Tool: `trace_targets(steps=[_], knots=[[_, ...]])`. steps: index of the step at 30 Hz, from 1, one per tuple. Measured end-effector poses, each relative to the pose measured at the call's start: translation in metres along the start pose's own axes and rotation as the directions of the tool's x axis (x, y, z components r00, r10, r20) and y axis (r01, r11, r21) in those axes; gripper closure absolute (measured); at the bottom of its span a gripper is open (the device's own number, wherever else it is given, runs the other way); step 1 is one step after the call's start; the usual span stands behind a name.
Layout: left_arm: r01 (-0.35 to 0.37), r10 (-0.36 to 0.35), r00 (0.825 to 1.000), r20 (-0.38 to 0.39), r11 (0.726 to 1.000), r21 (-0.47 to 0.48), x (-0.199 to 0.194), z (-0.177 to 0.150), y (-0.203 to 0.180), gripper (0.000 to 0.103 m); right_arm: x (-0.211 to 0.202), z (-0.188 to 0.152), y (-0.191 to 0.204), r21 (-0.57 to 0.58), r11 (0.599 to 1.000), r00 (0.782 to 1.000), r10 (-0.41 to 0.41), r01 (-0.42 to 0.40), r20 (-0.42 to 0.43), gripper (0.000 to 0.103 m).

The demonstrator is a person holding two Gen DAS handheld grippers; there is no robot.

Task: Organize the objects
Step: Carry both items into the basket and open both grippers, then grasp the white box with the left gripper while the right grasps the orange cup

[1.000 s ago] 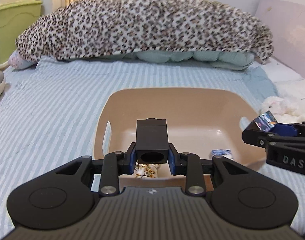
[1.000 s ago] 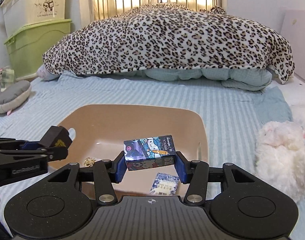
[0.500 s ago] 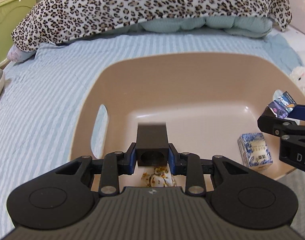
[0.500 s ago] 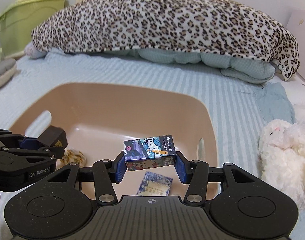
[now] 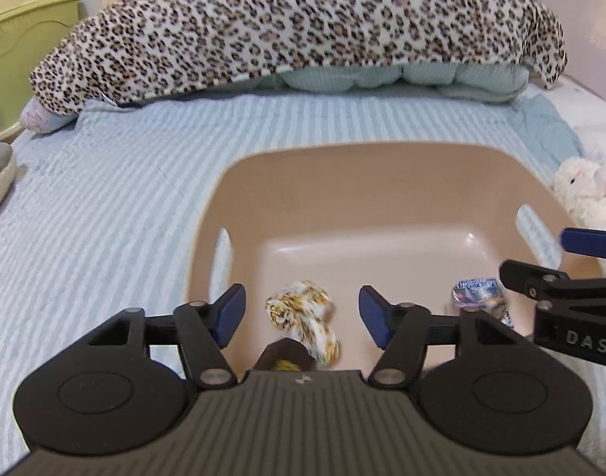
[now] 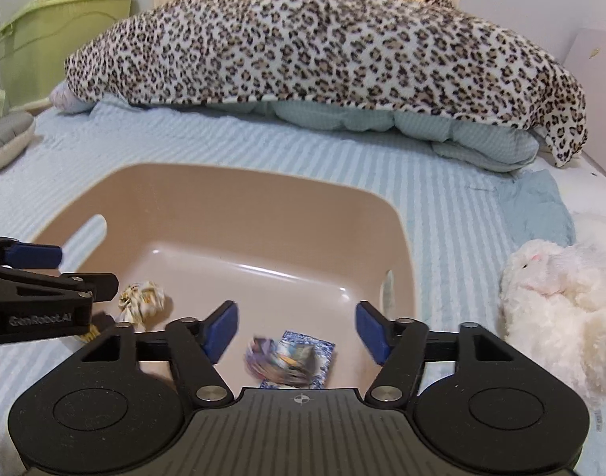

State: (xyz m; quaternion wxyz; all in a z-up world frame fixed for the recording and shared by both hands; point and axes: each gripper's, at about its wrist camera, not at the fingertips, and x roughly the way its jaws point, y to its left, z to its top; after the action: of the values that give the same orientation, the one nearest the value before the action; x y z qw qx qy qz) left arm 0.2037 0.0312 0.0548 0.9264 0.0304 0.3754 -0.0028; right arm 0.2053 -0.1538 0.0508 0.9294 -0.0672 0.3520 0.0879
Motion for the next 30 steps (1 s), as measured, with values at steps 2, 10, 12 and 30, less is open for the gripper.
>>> trace_targets(steps=[2, 10, 12, 30], knots=[[0.001, -0.001, 1.000, 0.002, 1.000, -0.003, -0.010, -0.001, 0.003, 0.036, -0.011, -0.001, -0.002, 0.005, 1.000, 1.000, -0.002, 0.002, 0.011, 0.024], [-0.004, 0.004, 1.000, 0.005, 1.000, 0.020, -0.040, -0.021, 0.004, 0.023, -0.047, -0.022, -0.007, 0.000, 1.000, 1.000, -0.002, 0.002, -0.009, 0.013], [-0.001, 0.002, 1.000, -0.015, 1.000, 0.027, -0.043, -0.028, 0.004, 0.021, -0.051, -0.030, -0.006, -0.002, 1.000, 1.000, 0.001, -0.001, -0.027, 0.013], [0.131, -0.124, 0.966, -0.228, 0.991, 0.016, -0.008, -0.105, -0.002, 0.021, -0.035, -0.098, 0.006, -0.015, 1.000, 0.984, 0.014, -0.016, -0.177, 0.013]])
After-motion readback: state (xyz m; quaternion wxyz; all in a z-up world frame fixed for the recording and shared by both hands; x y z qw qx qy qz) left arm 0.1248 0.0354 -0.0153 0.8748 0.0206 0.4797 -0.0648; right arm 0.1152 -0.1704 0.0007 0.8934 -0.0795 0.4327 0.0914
